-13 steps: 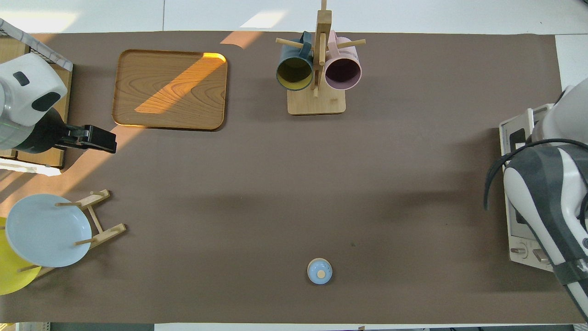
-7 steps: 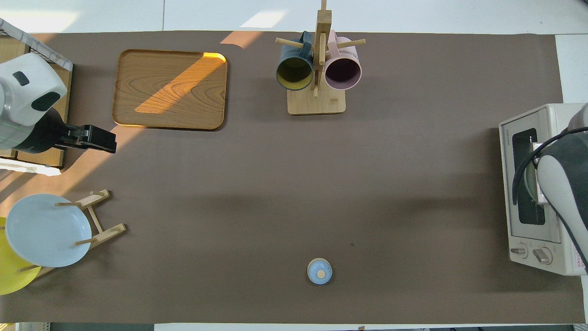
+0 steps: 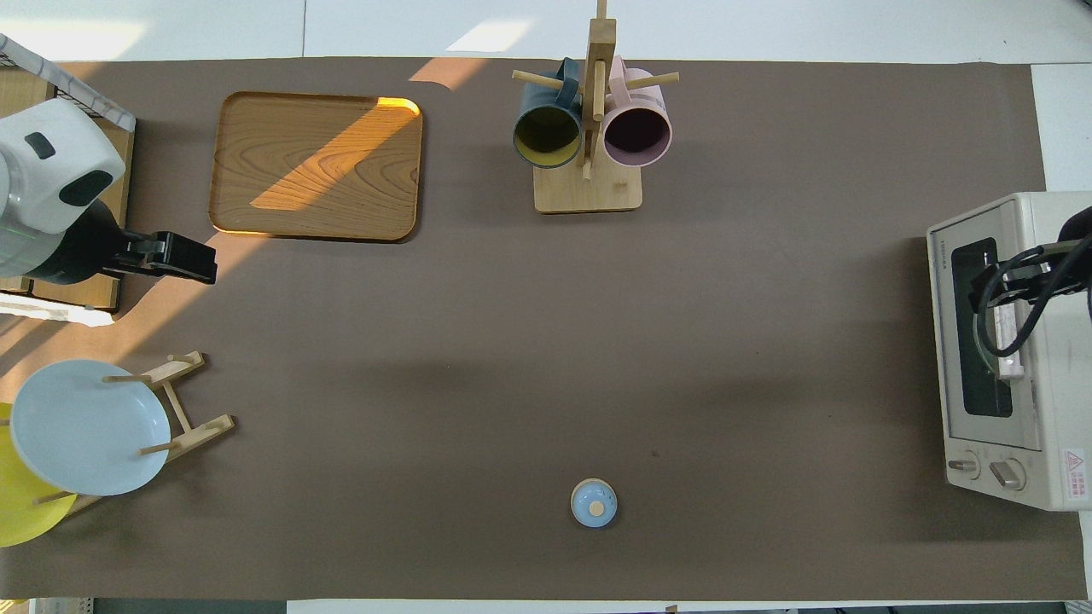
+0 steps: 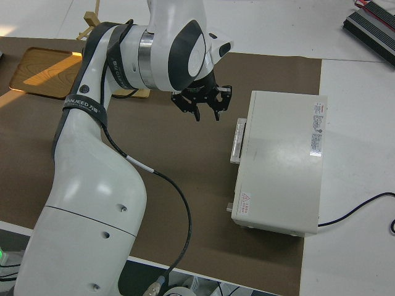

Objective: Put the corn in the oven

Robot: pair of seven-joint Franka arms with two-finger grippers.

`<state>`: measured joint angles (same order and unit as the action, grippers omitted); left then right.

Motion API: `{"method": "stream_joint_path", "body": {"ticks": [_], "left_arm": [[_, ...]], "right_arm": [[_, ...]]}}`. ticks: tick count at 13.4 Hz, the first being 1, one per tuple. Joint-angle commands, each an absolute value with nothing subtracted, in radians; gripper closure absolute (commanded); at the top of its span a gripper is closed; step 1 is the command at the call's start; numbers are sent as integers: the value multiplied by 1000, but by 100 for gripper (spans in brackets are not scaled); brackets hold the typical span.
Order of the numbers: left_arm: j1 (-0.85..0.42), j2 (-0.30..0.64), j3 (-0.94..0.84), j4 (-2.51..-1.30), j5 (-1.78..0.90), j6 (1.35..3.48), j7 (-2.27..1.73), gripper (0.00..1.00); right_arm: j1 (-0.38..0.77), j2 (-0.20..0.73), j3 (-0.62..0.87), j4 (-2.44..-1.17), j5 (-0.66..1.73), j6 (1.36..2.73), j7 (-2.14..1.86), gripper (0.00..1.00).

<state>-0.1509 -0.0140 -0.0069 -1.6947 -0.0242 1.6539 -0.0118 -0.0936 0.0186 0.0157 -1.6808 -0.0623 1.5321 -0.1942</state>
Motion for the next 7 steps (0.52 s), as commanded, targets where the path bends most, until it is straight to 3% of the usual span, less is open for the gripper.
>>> {"method": "stream_joint_path", "body": {"ticks": [1,7], "left_arm": [[-150,-32,-8,-1710,-6,1660,-8,0],[-150,-32,-6,-1710,-6,1660,-8,0]], "right_arm": [[-103,40,20,-1638,-17,1511,-154,0],[-92,100,14,-1517,2,1457,-83,0]]}}
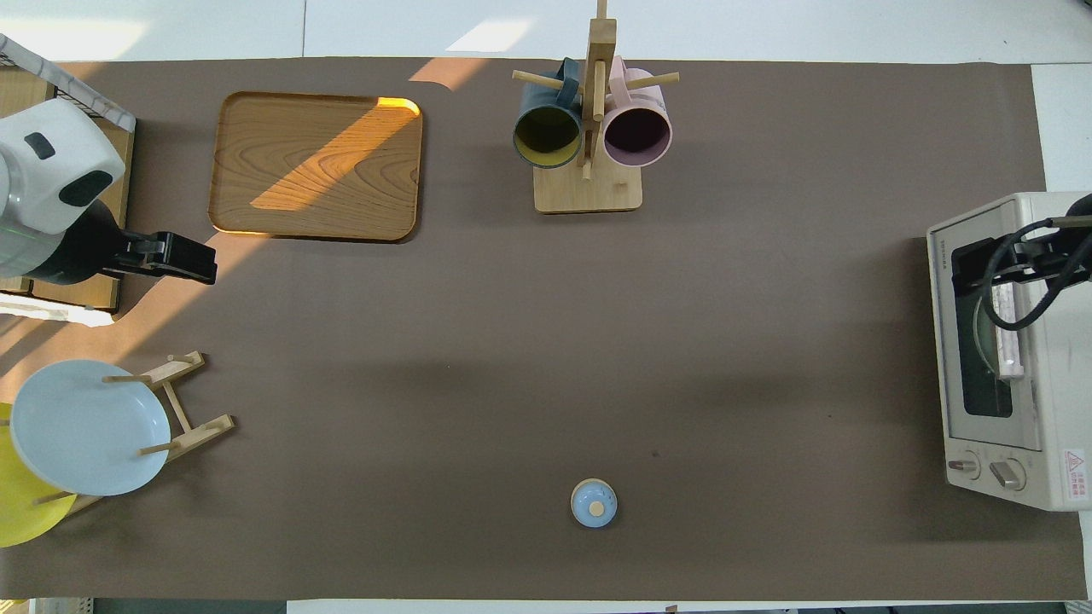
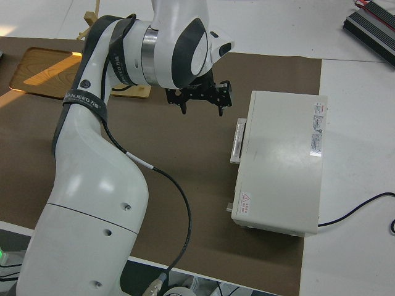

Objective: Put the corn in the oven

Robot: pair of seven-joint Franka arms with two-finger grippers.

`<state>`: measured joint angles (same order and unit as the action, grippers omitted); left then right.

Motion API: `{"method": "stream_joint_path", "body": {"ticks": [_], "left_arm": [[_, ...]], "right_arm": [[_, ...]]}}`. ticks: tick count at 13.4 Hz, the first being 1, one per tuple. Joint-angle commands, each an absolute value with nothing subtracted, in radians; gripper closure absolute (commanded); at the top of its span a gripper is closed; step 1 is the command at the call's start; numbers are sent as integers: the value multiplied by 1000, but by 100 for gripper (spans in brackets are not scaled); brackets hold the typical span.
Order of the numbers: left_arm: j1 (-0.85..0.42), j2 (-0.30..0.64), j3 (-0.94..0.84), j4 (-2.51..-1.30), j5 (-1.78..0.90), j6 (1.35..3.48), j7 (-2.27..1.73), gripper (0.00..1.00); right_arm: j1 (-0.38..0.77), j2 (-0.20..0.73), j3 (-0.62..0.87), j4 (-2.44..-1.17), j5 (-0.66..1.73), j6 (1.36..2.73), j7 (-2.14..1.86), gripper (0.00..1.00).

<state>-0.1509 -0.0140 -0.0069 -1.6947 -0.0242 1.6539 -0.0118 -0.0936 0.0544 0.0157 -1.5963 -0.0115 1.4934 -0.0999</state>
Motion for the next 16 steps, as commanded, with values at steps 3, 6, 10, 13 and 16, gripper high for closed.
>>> {"method": "stream_joint_path", "body": {"ticks": [3,6,10,13,16], "left_arm": [[-150,-34,-6,-1710,-6,1660,-8,0],[-150,-34,-6,-1710,-6,1660,-8,0],[-150,-32,-6,-1710,-6,1660,-8,0],[-150,-34,-6,-1710,-6,1660,-8,0],[-150,-32,-6,-1710,-6,1660,-8,0]], "right_arm": [[-94,106,12,-1509,-5,1456,-81,0],[-92,103,12,-1509,-5,1459,-77,0],[-91,92,12,-1528,-3,1456,-72,0],[-91,91,11,-1529,-3,1453,-74,0],[-75,89,-26,-1528,5,1453,-78,0]]}}
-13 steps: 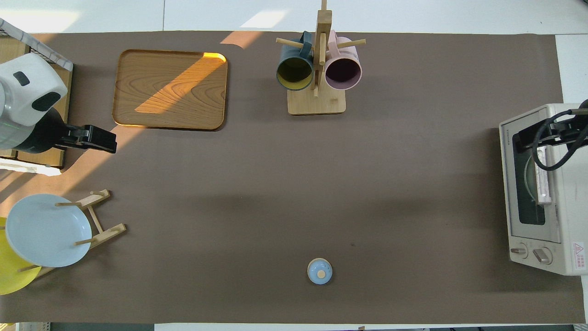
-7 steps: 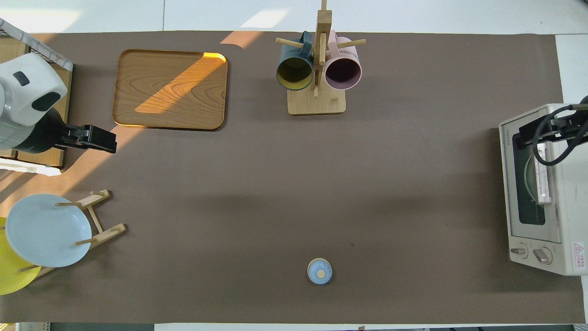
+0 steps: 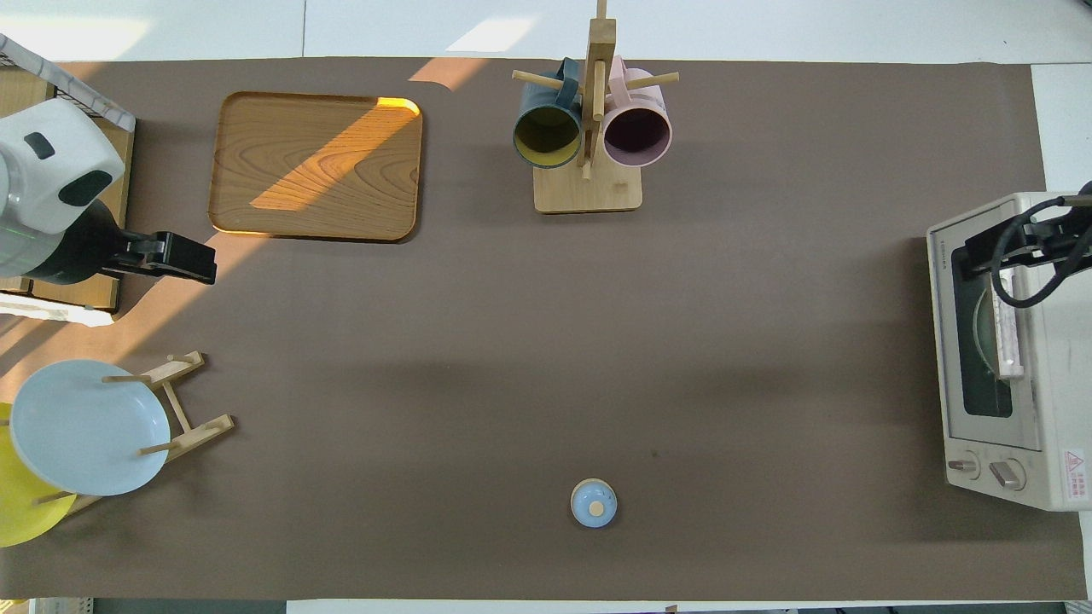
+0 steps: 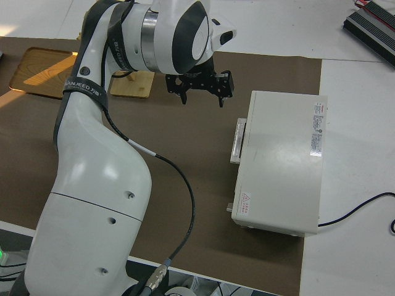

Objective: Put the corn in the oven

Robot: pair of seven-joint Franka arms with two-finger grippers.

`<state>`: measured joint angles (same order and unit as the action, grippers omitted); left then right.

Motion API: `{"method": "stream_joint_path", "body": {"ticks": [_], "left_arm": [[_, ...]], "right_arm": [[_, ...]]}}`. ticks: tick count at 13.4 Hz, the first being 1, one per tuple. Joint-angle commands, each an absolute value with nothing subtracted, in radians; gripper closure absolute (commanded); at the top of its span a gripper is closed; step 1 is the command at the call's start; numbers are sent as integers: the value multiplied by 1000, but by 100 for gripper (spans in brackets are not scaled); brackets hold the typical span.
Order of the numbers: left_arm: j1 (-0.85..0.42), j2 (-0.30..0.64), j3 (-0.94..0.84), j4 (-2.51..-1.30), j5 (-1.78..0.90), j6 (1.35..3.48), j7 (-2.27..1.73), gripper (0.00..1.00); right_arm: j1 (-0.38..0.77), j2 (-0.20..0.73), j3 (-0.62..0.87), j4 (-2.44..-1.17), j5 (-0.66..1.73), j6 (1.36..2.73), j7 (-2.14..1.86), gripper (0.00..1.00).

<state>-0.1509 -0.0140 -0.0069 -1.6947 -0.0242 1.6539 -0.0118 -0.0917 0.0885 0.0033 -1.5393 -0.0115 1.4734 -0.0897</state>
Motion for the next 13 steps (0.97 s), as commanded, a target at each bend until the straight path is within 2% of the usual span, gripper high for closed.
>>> {"method": "stream_joint_path", "body": {"ticks": [1,13], "left_arm": [[-150,-34,-6,-1710,-6,1660,-8,0],[-150,-34,-6,-1710,-6,1660,-8,0]], "right_arm": [[-75,90,-32,-1528,9,1453,-80,0],[-69,75,-35,-1531,11,1454,-81,0]]}}
